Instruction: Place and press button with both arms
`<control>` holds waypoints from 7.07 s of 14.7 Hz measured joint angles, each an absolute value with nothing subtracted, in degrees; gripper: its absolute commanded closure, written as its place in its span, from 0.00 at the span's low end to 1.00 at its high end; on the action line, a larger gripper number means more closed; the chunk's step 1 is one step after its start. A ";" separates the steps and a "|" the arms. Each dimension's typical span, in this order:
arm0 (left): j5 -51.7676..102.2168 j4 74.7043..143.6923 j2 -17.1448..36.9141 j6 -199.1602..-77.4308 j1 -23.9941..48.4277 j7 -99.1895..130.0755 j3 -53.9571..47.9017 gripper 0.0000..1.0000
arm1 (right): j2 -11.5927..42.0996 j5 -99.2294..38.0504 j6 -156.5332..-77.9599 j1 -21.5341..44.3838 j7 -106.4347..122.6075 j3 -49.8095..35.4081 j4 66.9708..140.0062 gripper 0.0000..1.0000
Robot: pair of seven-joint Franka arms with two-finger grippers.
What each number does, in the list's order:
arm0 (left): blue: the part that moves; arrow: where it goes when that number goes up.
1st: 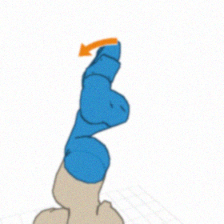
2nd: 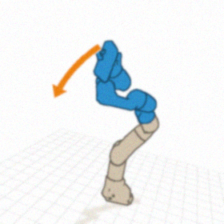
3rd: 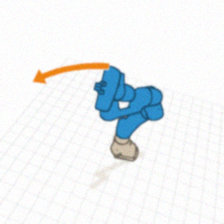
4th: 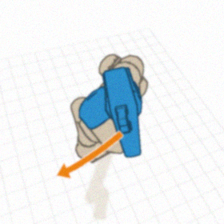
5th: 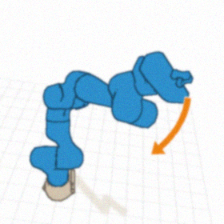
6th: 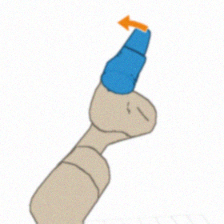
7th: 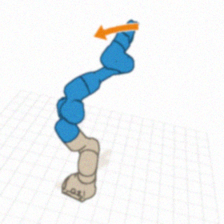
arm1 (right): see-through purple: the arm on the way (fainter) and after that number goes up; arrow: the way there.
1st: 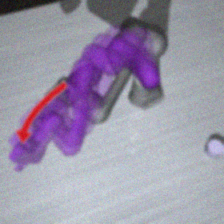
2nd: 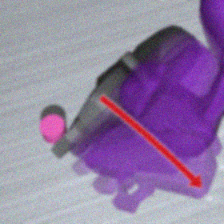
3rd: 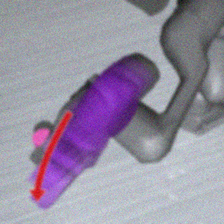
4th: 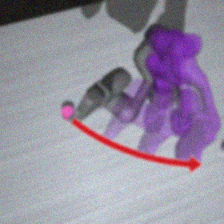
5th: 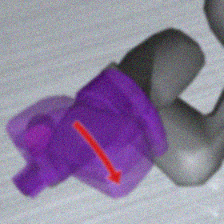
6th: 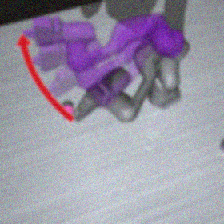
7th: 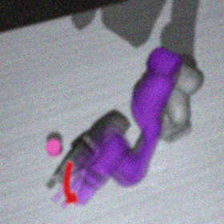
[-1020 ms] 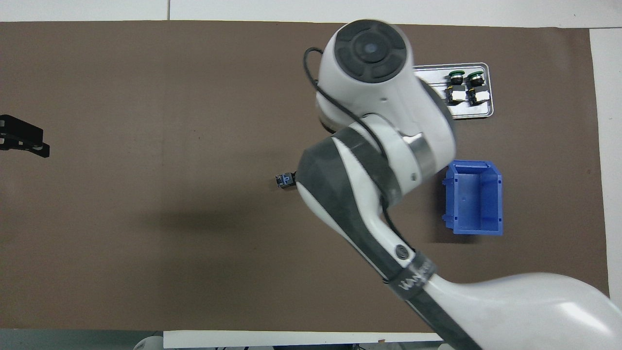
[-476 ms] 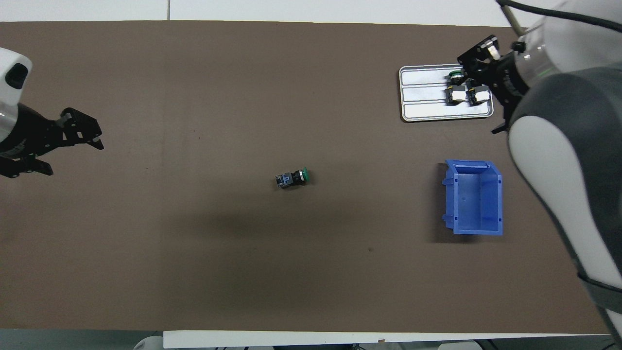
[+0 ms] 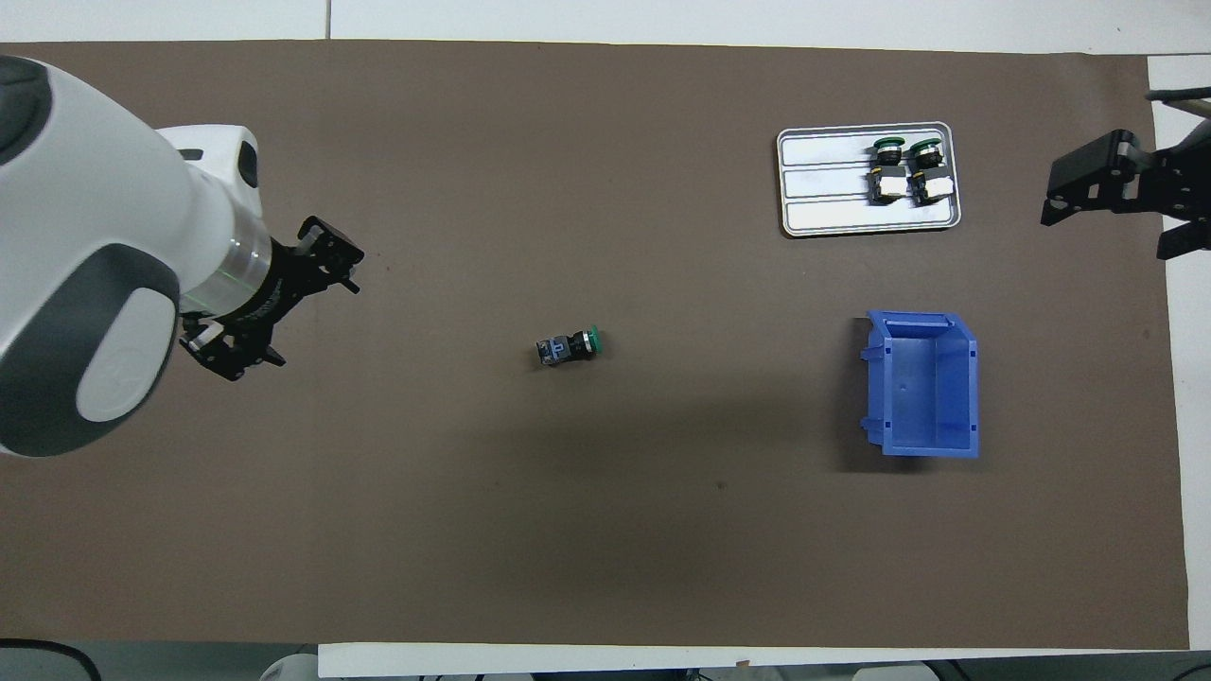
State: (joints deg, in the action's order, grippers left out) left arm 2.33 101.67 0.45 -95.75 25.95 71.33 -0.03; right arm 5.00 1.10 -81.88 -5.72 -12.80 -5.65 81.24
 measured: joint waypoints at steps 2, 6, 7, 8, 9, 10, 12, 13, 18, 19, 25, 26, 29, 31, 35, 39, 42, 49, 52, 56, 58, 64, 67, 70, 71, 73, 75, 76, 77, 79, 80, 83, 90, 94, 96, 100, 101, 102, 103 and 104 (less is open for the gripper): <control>2.56 102.49 2.25 -99.11 28.51 80.51 -0.06 0.00 | 4.65 1.10 -81.88 -6.30 -5.05 -5.62 82.68 0.01; 2.83 106.53 4.17 -108.40 33.21 97.58 -0.14 0.00 | 4.00 3.38 -82.04 -6.29 4.36 -5.72 84.52 0.01; 2.89 106.92 4.50 -109.38 34.12 99.93 -0.13 0.00 | 3.88 3.77 -81.78 -6.28 5.11 -5.79 84.69 0.01; 2.98 106.97 4.74 -109.59 34.75 101.22 -0.15 0.00 | 3.74 3.87 -81.19 -6.26 5.43 -5.90 84.80 0.01; 3.01 106.97 4.79 -109.66 35.03 101.82 -0.15 0.00 | 3.60 3.92 -80.74 -6.26 5.53 -6.03 84.84 0.01; 3.03 106.98 4.79 -109.68 35.04 102.07 -0.13 0.00 | 3.47 3.94 -80.43 -6.26 5.56 -6.09 84.86 0.01; 3.05 106.98 4.79 -109.75 35.01 102.11 0.04 0.00 | 3.37 3.94 -80.29 -6.27 5.63 -6.09 84.88 0.01; 3.06 106.98 4.79 -109.84 35.00 102.11 0.10 0.00 | 3.37 3.94 -80.29 -6.26 5.68 -6.09 84.92 0.01; 4.70 108.00 5.98 -113.55 36.05 106.25 0.06 0.00 | 3.36 3.93 -80.23 -6.09 5.78 -6.43 85.27 0.01; 4.88 108.26 6.92 -114.82 36.90 108.80 0.03 0.00 | 3.36 3.94 -80.23 -6.14 5.78 -6.43 85.31 0.01; 5.06 108.83 14.60 -124.67 42.29 126.31 -0.10 0.01 | 2.88 3.94 -80.23 -6.34 5.78 -6.31 85.53 0.01; 5.06 108.85 16.08 -126.66 42.59 128.27 -0.10 0.01 | 2.83 3.94 -80.23 -6.34 5.78 -6.30 85.57 0.01; 5.06 108.84 18.61 -130.02 42.78 131.69 -0.08 0.01 | 2.80 3.94 -80.22 -6.34 5.78 -6.30 85.61 0.01; 5.06 108.85 19.34 -131.38 43.05 132.69 -0.08 0.01 | 2.80 3.93 -80.22 -6.33 5.78 -6.30 85.63 0.01; 5.06 108.86 21.11 -133.12 43.93 134.65 -0.09 0.03 | 2.79 3.93 -80.22 -6.30 5.78 -6.36 85.65 0.01; 5.06 108.88 22.05 -133.17 44.64 135.53 -0.09 0.12 | 2.78 3.93 -80.22 -6.30 5.78 -6.36 85.65 0.01; 5.06 108.87 22.43 -133.17 44.78 135.86 -0.09 0.29 | 2.77 3.93 -80.22 -6.30 5.78 -6.36 85.65 0.01; 5.06 108.70 22.45 -133.27 44.79 136.09 -0.09 0.32 | 2.77 3.93 -80.22 -6.30 5.78 -6.36 85.65 0.01; 5.06 108.67 22.45 -133.44 45.18 136.09 -0.10 0.39 | 2.76 3.93 -80.22 -6.30 5.78 -6.36 85.65 0.01; 5.06 108.67 22.45 -133.52 45.74 136.08 -0.10 0.64 | 2.76 3.93 -80.22 -6.30 5.78 -6.36 85.65 0.01; 5.06 108.67 22.45 -133.61 45.74 136.08 -0.08 0.72 | 2.75 3.93 -80.22 -6.30 5.78 -6.36 85.65 0.01; 5.06 108.31 22.45 -133.63 45.62 135.86 0.22 0.79 | 2.75 3.93 -80.22 -6.30 5.78 -6.36 85.65 0.01; 5.06 107.71 22.13 -133.65 45.17 135.64 0.52 0.81 | 2.75 3.93 -80.22 -6.30 5.78 -6.36 85.65 0.01; 5.06 107.57 20.14 -133.16 43.53 134.38 0.73 0.81 | 2.75 3.93 -80.22 -6.30 5.78 -6.36 85.65 0.01; 5.06 107.65 19.58 -132.99 43.08 134.23 0.74 0.81 | 2.75 3.93 -80.22 -6.30 5.78 -6.36 85.65 0.01; 5.07 107.82 18.82 -132.93 41.54 134.08 0.79 0.81 | 2.75 3.93 -80.22 -6.30 5.78 -6.36 85.65 0.01; 6.16 108.03 18.24 -132.93 39.68 132.20 0.82 0.81 | 2.75 3.93 -80.22 -6.30 5.78 -6.36 85.65 0.01; 8.56 108.09 18.07 -132.99 38.83 130.30 0.83 0.81 | 2.75 3.93 -80.22 -6.30 5.78 -6.36 85.65 0.01; 12.40 108.09 17.99 -133.18 38.16 127.57 0.83 0.81 | 2.75 3.93 -80.22 -6.30 5.78 -6.36 85.65 0.01; 21.61 108.10 17.94 -134.28 37.05 119.73 0.85 0.81 | 2.75 3.93 -80.22 -6.30 5.78 -6.36 85.65 0.01; 25.89 108.18 17.93 -134.95 36.71 115.92 0.86 0.81 | 2.75 3.93 -80.22 -6.30 5.78 -6.36 85.65 0.01; 36.35 109.25 17.92 -136.70 35.27 106.54 0.91 0.83 | 2.75 3.93 -80.22 -6.30 5.78 -6.36 85.65 0.01; 59.16 112.30 16.90 -137.65 32.13 83.86 0.96 0.83 | 2.75 3.93 -80.22 -6.30 5.78 -6.36 85.65 0.01; 72.27 114.52 16.56 -137.58 31.52 73.40 0.98 0.82 | 2.75 3.93 -80.22 -6.30 5.78 -6.36 85.65 0.01; 76.97 115.19 16.56 -136.61 31.37 70.83 0.97 0.82 | 2.75 3.93 -80.22 -6.30 5.78 -6.36 85.65 0.01; 82.55 115.73 16.56 -129.08 28.11 64.46 0.96 0.82 | 2.75 3.93 -80.22 -6.30 5.78 -6.36 85.66 0.01; 83.52 116.43 16.57 -126.23 26.72 61.22 0.98 0.82 | 2.75 3.93 -80.22 -6.30 5.78 -6.36 85.66 0.01; 84.73 117.37 16.58 -123.83 25.41 58.07 1.01 0.82 | 2.75 3.93 -80.22 -6.30 5.78 -6.36 85.66 0.01; 86.00 118.26 16.59 -122.31 24.30 55.86 1.01 0.82 | 2.75 3.93 -80.22 -6.30 5.78 -6.36 85.67 0.01; 86.98 119.07 16.63 -120.96 23.24 54.31 1.01 0.82 | 2.75 3.93 -80.22 -6.30 5.78 -6.36 85.68 0.01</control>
State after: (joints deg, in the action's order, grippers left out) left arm 86.98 119.07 16.63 -120.96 23.24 54.31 1.01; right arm 2.75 3.93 -80.22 -6.30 5.78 -6.36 85.68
